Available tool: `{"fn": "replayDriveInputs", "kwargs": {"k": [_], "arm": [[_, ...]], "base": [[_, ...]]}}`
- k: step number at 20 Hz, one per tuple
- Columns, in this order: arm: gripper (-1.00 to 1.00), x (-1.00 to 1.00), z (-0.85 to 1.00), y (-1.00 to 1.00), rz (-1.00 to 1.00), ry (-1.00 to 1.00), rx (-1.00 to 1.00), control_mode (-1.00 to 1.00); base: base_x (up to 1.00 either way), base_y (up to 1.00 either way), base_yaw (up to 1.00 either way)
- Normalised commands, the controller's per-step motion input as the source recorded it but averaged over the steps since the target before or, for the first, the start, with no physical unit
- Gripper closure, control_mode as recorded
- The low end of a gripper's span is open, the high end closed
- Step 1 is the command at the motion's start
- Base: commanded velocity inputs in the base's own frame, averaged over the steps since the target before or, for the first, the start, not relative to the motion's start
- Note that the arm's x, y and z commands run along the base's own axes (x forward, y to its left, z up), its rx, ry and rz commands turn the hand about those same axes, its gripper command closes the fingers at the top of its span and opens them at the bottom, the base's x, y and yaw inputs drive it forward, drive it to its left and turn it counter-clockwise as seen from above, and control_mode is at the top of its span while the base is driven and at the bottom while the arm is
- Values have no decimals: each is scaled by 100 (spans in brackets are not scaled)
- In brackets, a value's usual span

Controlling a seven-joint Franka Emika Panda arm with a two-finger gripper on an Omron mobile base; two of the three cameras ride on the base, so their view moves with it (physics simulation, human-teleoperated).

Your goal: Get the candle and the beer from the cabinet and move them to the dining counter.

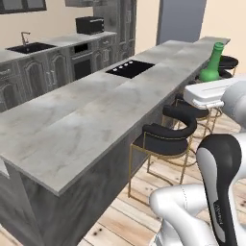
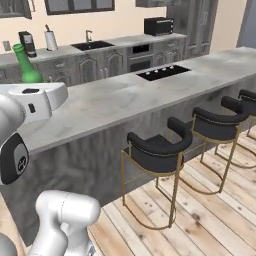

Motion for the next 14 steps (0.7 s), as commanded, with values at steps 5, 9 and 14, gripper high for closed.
{"fn": "replayDriveInputs", "kwargs": {"k": [5,9,14], "arm": [[100,0,0,0,0,0,0,100],[100,0,0,0,0,0,0,100],[100,14,-8,-8,6,0,1,-100]], "base": [[55,-53,47],[70,-60,39],[64,-43,28]]}}
